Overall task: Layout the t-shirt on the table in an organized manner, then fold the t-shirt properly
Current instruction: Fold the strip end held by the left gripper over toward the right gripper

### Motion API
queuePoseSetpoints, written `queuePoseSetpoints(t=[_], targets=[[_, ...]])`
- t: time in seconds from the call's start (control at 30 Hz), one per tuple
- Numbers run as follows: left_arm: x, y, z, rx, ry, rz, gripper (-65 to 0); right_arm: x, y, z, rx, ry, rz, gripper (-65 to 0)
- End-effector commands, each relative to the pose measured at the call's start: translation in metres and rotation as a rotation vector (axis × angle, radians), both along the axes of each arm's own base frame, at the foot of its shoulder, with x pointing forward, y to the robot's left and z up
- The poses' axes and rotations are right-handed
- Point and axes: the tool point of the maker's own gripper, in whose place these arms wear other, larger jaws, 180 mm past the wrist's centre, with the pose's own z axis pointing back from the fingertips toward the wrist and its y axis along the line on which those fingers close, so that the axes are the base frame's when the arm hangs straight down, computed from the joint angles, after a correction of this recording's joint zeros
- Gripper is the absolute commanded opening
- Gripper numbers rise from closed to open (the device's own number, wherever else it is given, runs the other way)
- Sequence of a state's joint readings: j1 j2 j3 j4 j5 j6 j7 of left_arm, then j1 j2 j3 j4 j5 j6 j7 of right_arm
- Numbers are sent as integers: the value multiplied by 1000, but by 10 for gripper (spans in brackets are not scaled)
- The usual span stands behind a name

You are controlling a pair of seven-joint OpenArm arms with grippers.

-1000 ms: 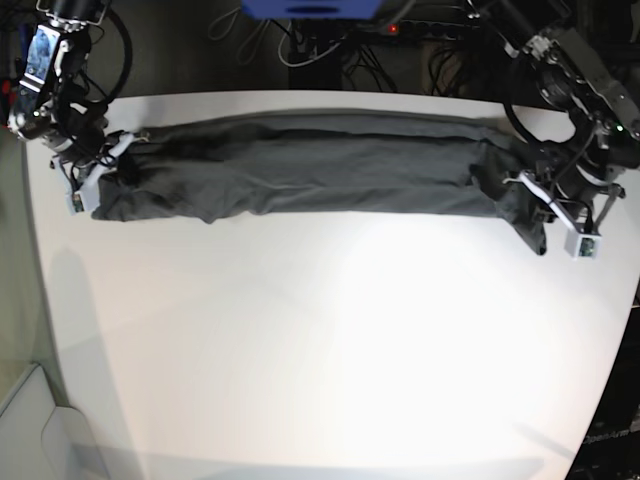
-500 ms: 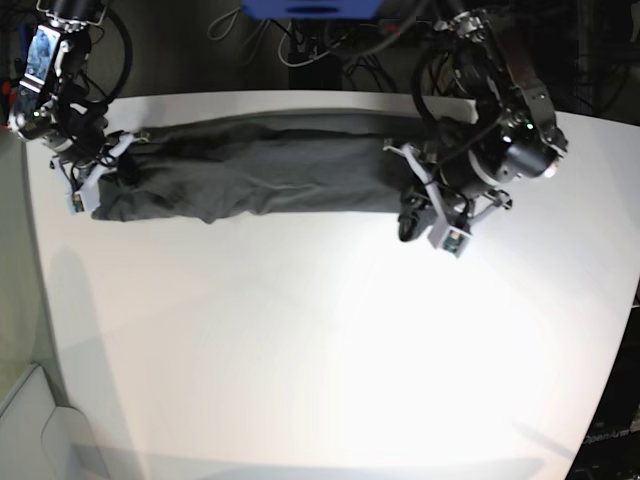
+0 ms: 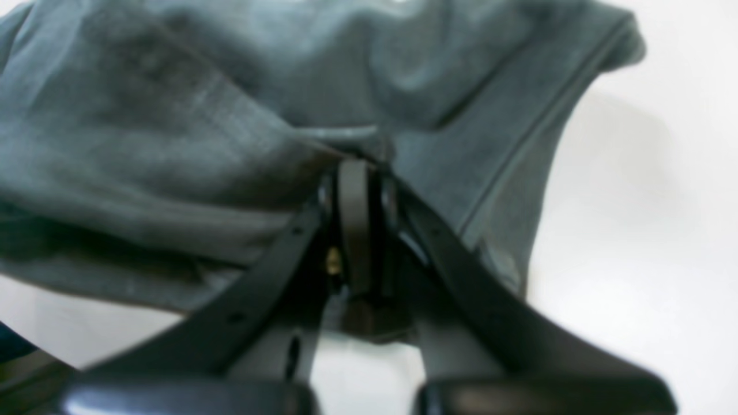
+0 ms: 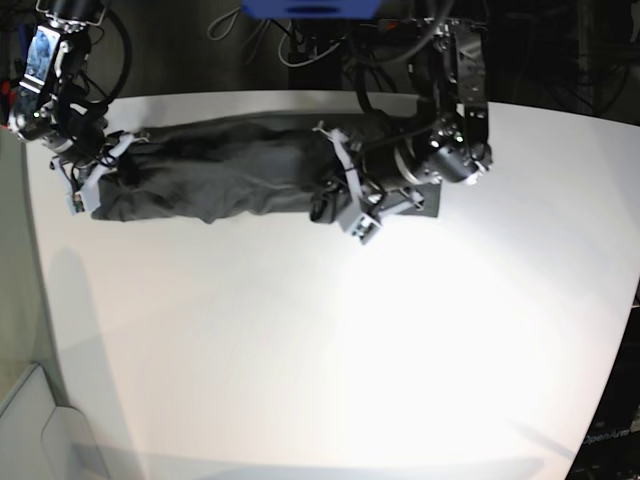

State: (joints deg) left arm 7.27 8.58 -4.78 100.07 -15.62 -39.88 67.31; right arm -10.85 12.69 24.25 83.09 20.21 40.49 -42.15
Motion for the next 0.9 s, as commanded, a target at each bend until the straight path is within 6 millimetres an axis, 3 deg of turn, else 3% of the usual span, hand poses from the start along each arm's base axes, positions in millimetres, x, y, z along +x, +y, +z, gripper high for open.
queuePoseSetpoints(t=[0.0, 0.17, 0.57, 0.73, 0.87], targets=[[7, -14, 15, -57, -48, -13, -650, -21, -9, -17, -70, 120, 18, -647], [2, -28, 12, -74, -41, -54, -650, -21, -7, -18, -70, 121, 23, -647], [9, -29, 18, -109, -70, -16, -644, -21, -7, -18, -70, 121, 23, -647], [17, -26, 19, -132, -39, 84, -529, -21, -7, -18, -70, 121, 23, -647], [16, -36, 31, -229, -27, 84, -519, -21, -7, -18, -70, 121, 23, -647]])
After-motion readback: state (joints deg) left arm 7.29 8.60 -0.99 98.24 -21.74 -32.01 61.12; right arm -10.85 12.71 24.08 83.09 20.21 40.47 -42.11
